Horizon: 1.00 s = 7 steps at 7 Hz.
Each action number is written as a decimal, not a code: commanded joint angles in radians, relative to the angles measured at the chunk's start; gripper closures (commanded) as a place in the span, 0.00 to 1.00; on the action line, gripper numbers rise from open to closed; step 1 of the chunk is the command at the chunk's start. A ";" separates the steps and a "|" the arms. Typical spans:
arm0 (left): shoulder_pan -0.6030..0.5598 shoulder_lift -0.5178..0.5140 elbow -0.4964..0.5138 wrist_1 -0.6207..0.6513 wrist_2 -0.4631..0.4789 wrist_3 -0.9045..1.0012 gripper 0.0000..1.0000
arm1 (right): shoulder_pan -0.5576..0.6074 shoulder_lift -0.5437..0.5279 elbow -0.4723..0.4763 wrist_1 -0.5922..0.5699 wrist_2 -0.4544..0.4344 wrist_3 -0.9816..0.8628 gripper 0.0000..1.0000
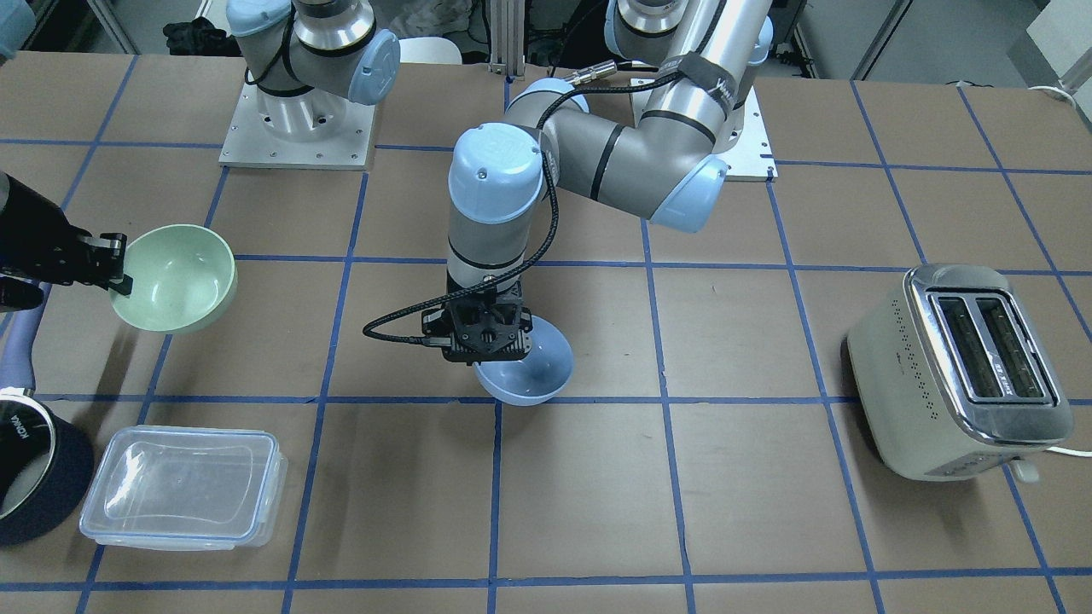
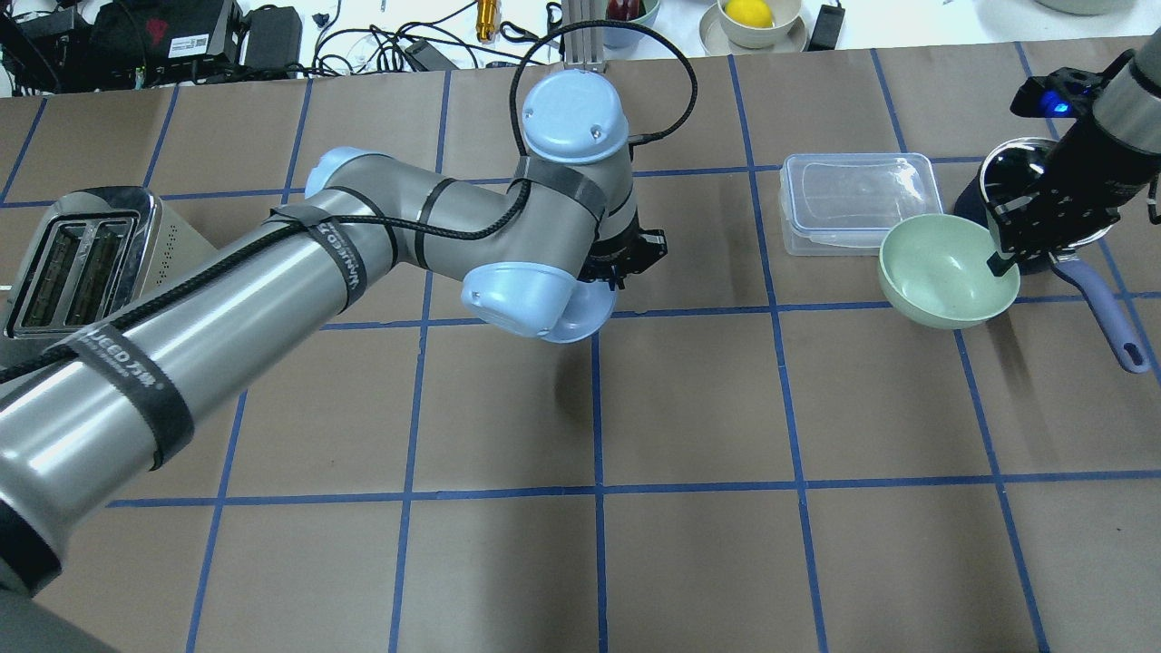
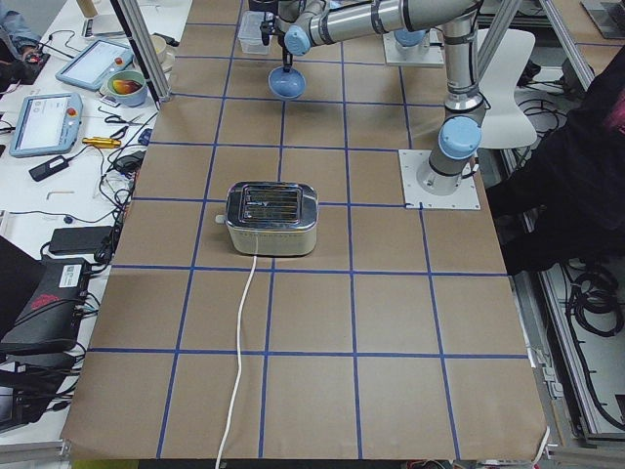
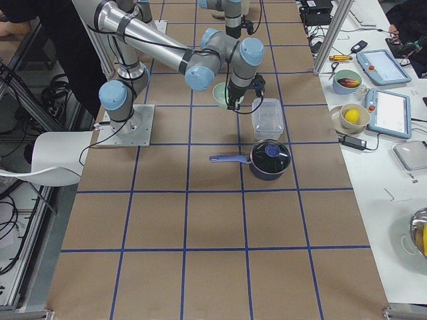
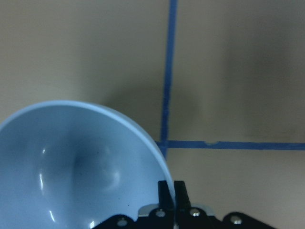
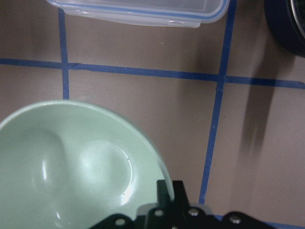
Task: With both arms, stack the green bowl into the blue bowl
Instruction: 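Carry the blue bowl to the centre with the left gripper while the right holds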
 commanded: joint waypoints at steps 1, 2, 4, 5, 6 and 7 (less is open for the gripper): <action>-0.023 -0.063 0.002 0.040 0.003 -0.020 0.92 | 0.001 0.001 0.016 -0.006 0.000 -0.006 1.00; -0.023 -0.062 0.003 0.040 0.013 -0.032 0.57 | 0.000 0.001 0.022 -0.006 0.000 -0.008 1.00; 0.005 0.003 0.010 0.050 0.046 0.044 0.29 | 0.001 -0.002 0.022 -0.004 0.001 -0.023 1.00; 0.048 0.058 0.008 0.037 0.056 0.182 0.06 | 0.013 -0.012 0.015 -0.006 0.004 -0.011 1.00; 0.129 0.120 0.008 -0.012 0.050 0.244 0.00 | 0.038 -0.012 0.015 -0.007 0.060 -0.005 1.00; 0.224 0.189 0.010 -0.108 0.044 0.382 0.00 | 0.072 -0.012 0.015 -0.016 0.067 0.038 1.00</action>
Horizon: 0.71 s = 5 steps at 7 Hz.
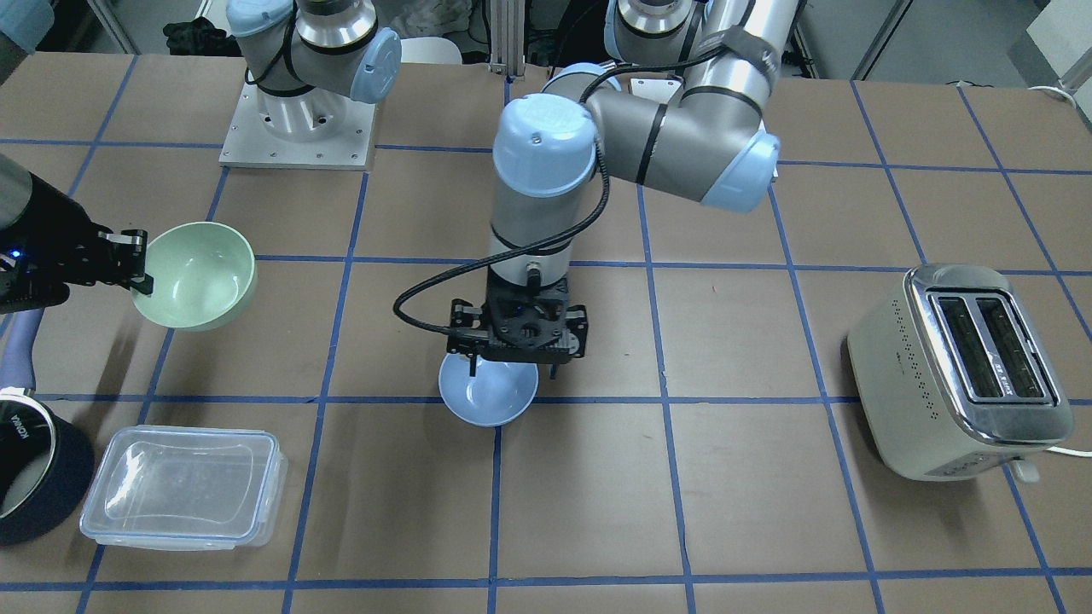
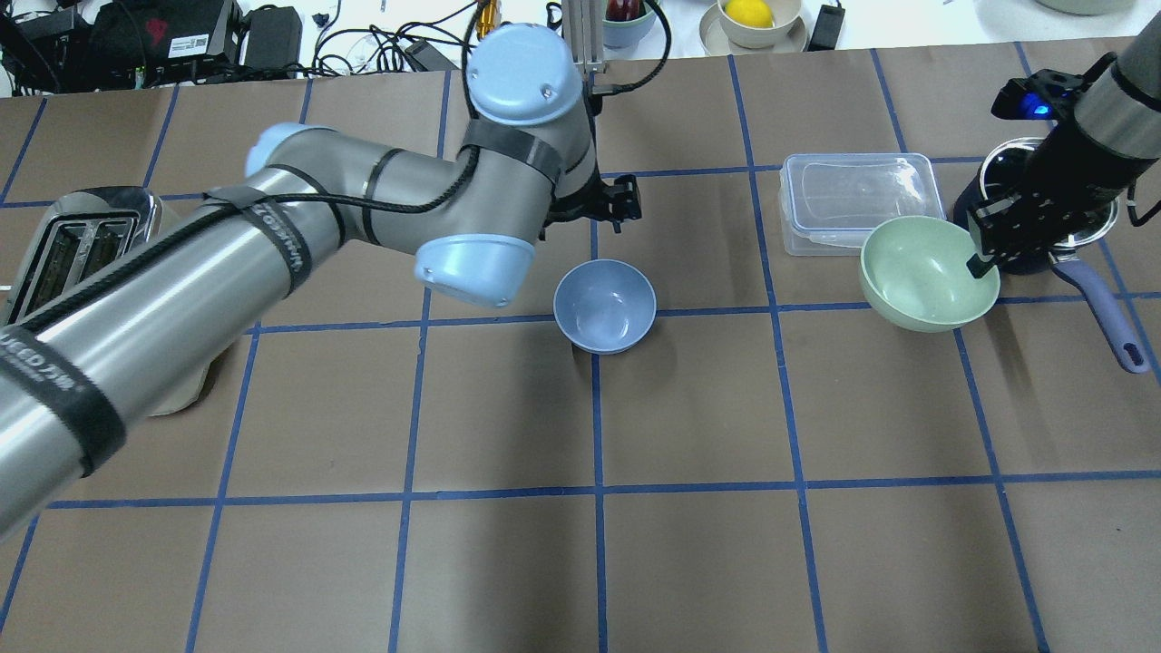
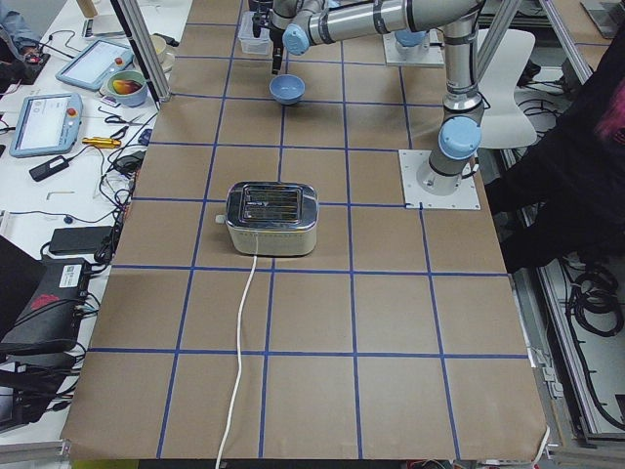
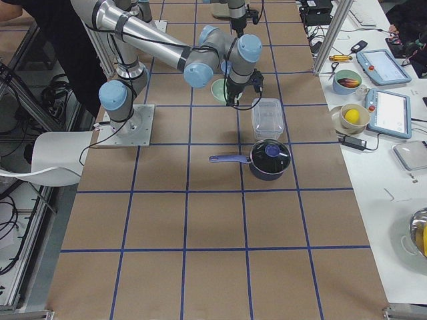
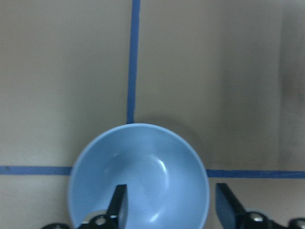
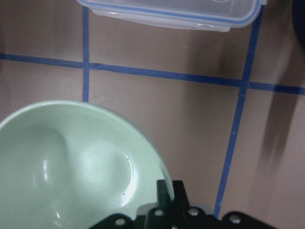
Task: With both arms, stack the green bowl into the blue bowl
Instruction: 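Release the blue bowl and raise the left gripper while the right lifts the green bowl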
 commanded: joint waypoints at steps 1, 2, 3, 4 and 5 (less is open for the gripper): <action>0.180 0.152 0.016 -0.222 -0.005 0.225 0.00 | 0.111 -0.001 0.001 -0.038 0.023 0.111 1.00; 0.226 0.228 0.044 -0.377 -0.003 0.231 0.00 | 0.211 0.014 0.005 -0.119 0.024 0.212 1.00; 0.263 0.308 0.071 -0.478 0.005 0.245 0.00 | 0.319 0.044 0.010 -0.194 0.024 0.333 1.00; 0.279 0.360 0.084 -0.520 0.009 0.283 0.00 | 0.403 0.093 0.020 -0.306 0.024 0.388 1.00; 0.285 0.367 0.076 -0.507 0.011 0.282 0.00 | 0.473 0.133 0.021 -0.356 0.024 0.468 1.00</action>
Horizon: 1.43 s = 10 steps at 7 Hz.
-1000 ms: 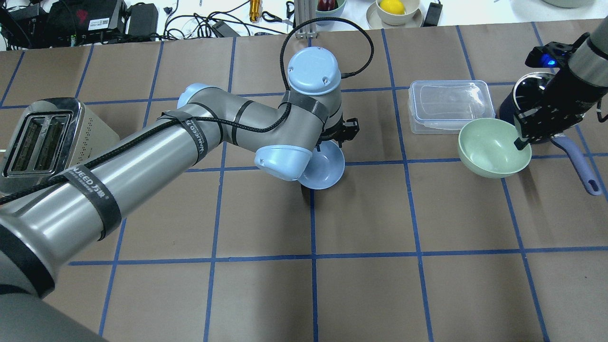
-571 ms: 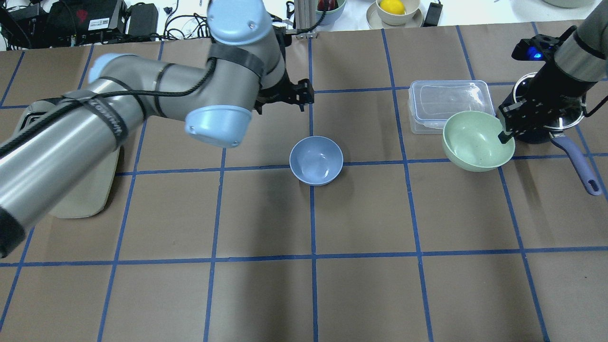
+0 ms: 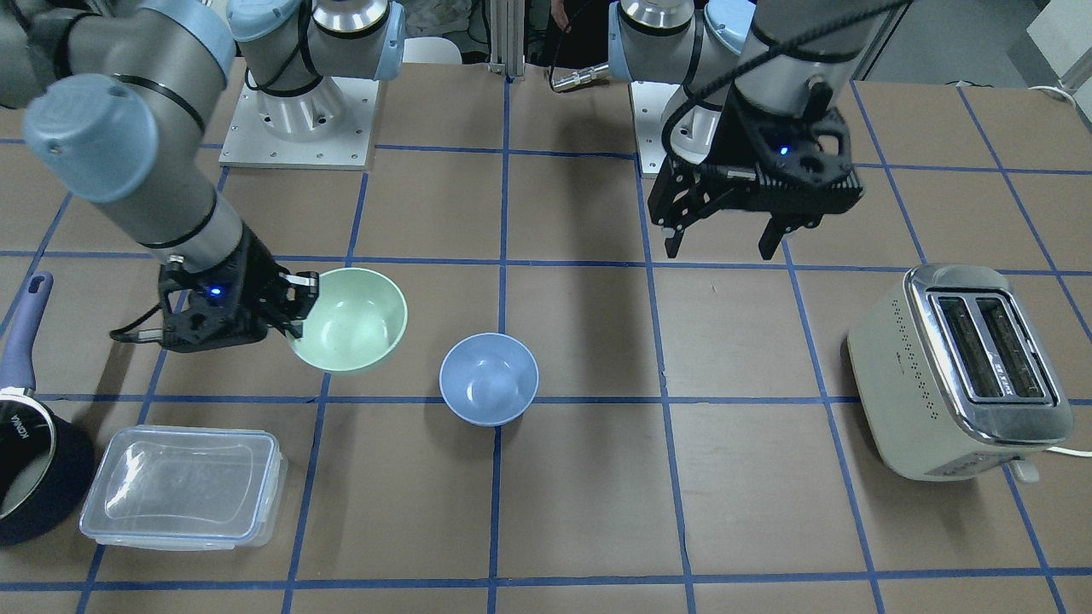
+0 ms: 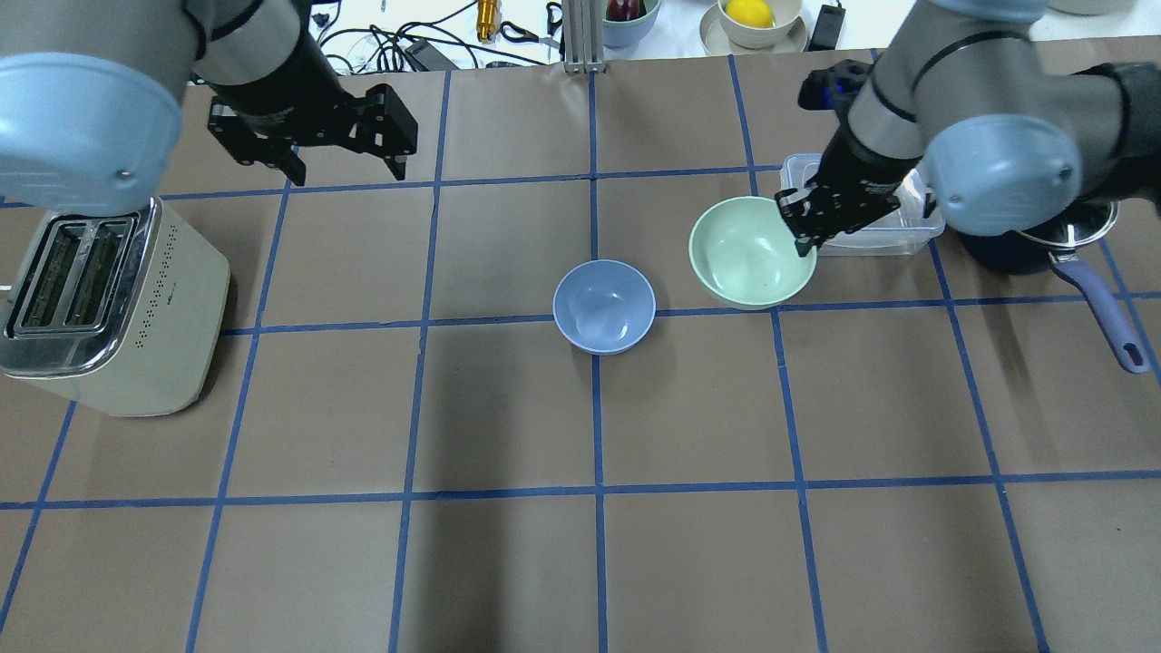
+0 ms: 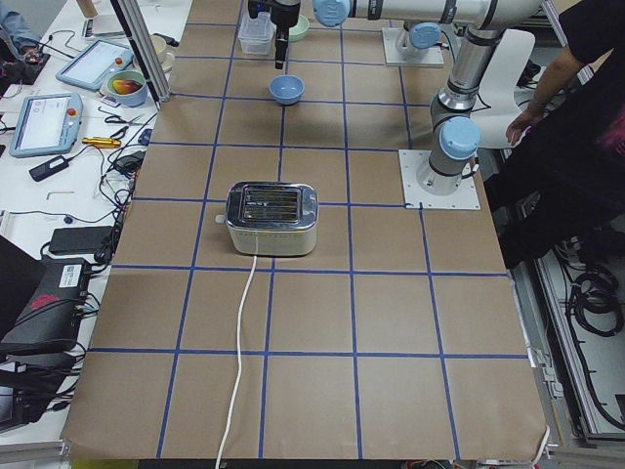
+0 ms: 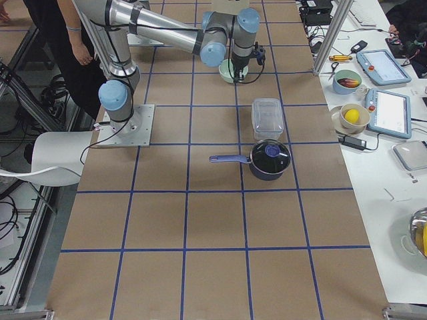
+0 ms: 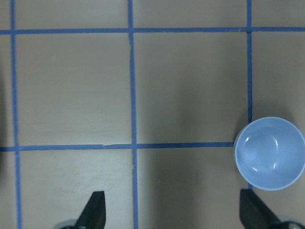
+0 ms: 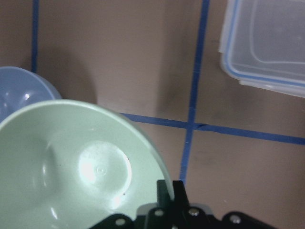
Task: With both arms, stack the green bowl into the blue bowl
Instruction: 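Carry the green bowl over the blue bowl with the right gripper and lower it inside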
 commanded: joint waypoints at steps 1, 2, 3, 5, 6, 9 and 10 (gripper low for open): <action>0.042 0.013 -0.001 0.033 0.016 0.018 0.00 | 0.159 0.079 0.000 -0.126 0.009 0.161 1.00; 0.059 0.012 -0.006 0.033 0.008 0.020 0.00 | 0.185 0.099 -0.003 -0.144 0.040 0.191 1.00; 0.062 -0.002 -0.009 0.026 0.014 0.018 0.00 | 0.190 0.124 0.000 -0.169 0.041 0.194 1.00; 0.067 -0.002 0.022 -0.189 0.012 0.018 0.00 | 0.195 0.155 0.006 -0.187 0.042 0.194 1.00; 0.074 -0.017 0.049 -0.189 0.002 0.018 0.00 | 0.195 0.167 0.006 -0.186 0.045 0.192 1.00; 0.078 -0.027 0.059 -0.189 0.008 0.020 0.00 | 0.196 0.185 0.007 -0.213 0.091 0.194 1.00; 0.078 -0.025 0.059 -0.189 0.008 0.020 0.00 | 0.196 0.187 0.007 -0.217 0.089 0.188 0.17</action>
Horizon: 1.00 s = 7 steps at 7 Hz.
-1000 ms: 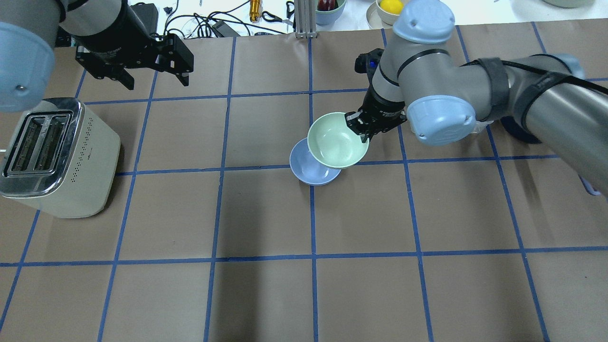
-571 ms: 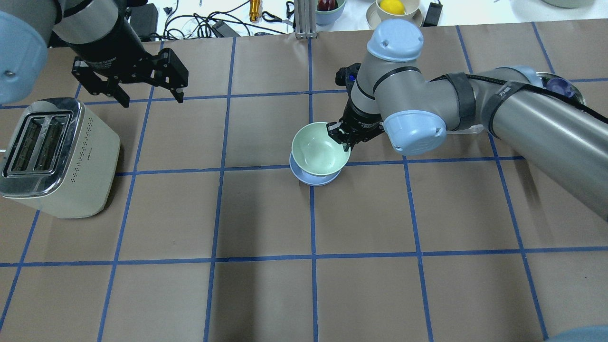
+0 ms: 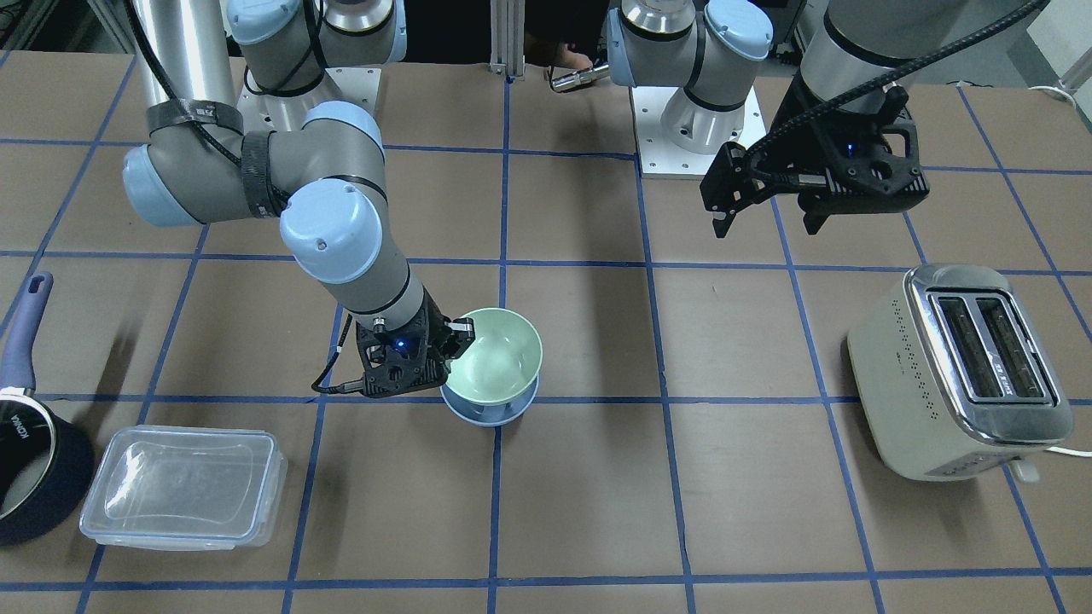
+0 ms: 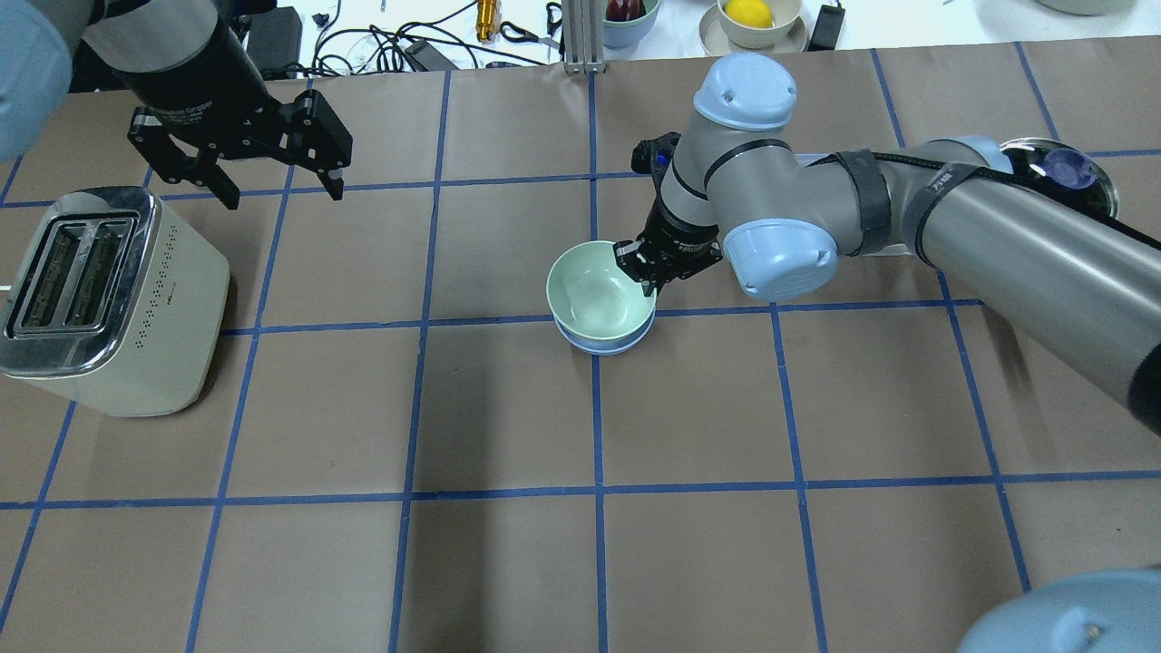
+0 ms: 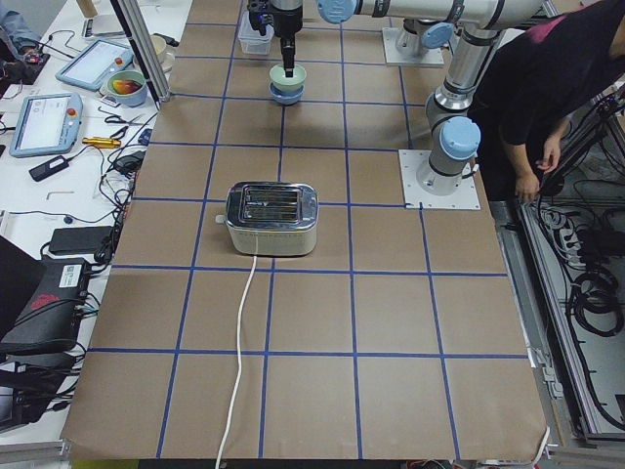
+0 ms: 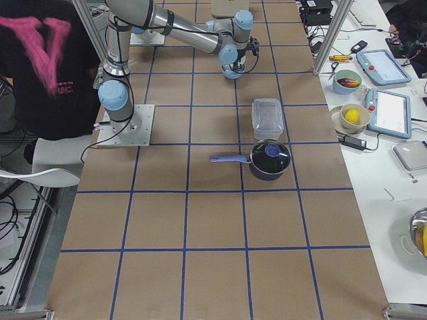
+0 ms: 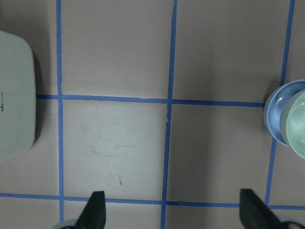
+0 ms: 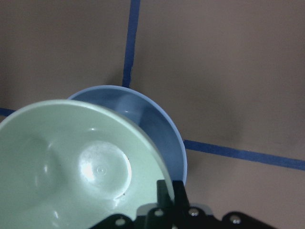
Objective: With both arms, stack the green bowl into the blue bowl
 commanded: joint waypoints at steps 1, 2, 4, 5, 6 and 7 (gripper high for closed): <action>0.001 0.001 -0.001 -0.001 0.001 0.000 0.00 | -0.001 0.003 -0.001 -0.020 0.001 0.001 0.00; -0.002 -0.001 -0.011 -0.001 0.002 0.000 0.00 | -0.017 -0.005 -0.012 -0.026 -0.010 -0.009 0.00; -0.002 0.002 -0.012 -0.001 0.002 0.000 0.00 | -0.084 -0.064 -0.083 0.102 -0.019 -0.013 0.00; -0.002 0.002 -0.010 -0.001 0.002 0.000 0.00 | -0.150 -0.133 -0.102 0.262 -0.025 -0.013 0.00; -0.002 0.002 -0.010 -0.001 0.002 0.000 0.00 | -0.200 -0.205 -0.102 0.359 -0.102 -0.019 0.00; -0.002 0.002 -0.008 0.001 0.002 0.000 0.00 | -0.207 -0.254 -0.111 0.470 -0.162 -0.022 0.00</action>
